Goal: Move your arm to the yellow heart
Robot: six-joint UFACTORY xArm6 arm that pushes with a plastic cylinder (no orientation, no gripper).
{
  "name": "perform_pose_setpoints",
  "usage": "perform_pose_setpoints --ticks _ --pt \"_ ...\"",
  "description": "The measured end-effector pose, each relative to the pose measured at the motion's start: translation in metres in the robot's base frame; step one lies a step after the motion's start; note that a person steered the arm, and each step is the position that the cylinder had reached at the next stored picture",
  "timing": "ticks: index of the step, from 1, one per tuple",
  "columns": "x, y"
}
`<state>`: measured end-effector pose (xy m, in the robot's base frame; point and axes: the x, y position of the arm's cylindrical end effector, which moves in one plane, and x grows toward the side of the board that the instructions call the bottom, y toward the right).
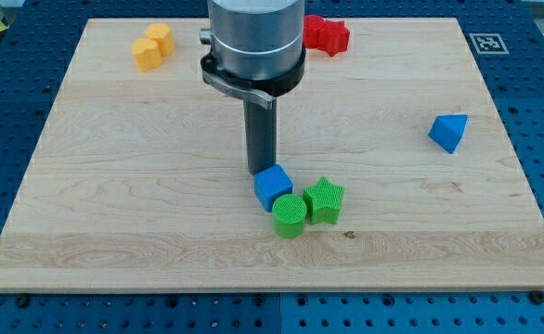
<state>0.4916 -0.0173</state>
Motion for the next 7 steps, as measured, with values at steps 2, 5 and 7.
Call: perform_pose_setpoints --ticks 2,5,7 --pt "-0.029 0.001" --pt "-0.041 0.044" --pt "-0.072 0.014"
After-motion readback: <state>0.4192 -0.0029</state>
